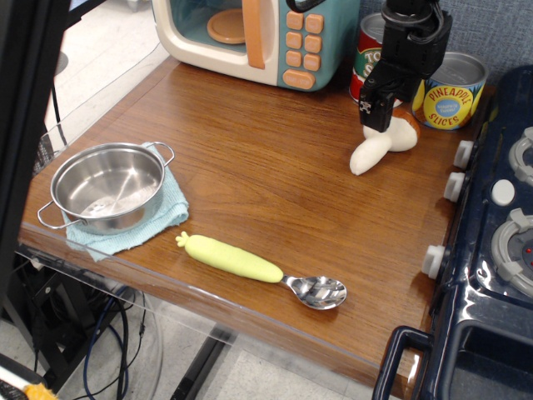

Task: Move the white object in front of the cans

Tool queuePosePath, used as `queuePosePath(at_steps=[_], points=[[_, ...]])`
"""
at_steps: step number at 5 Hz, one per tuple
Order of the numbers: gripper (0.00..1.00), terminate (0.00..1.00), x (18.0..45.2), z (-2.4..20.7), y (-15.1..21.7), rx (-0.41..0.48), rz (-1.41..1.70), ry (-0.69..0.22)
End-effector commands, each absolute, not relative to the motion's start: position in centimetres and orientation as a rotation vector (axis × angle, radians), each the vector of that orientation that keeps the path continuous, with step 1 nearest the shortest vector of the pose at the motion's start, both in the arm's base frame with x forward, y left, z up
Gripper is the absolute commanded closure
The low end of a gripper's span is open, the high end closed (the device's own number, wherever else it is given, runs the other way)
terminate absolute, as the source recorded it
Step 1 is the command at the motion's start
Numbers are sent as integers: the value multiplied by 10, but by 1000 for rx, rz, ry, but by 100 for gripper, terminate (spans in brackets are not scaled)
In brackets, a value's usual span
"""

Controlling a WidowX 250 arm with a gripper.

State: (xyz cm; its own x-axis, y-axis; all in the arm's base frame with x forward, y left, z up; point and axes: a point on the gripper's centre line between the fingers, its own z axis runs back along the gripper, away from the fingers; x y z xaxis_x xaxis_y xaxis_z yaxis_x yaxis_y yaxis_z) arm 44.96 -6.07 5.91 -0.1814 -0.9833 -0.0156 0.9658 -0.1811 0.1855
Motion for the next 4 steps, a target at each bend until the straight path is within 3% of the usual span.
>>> queuePosePath(at_steps=[1,2,4], points=[[0,0,430,138,-47,241,-1701,-334],[0,0,413,153,-35,222,-1682,-354],[0,0,413,153,-35,222,-1682,-354]])
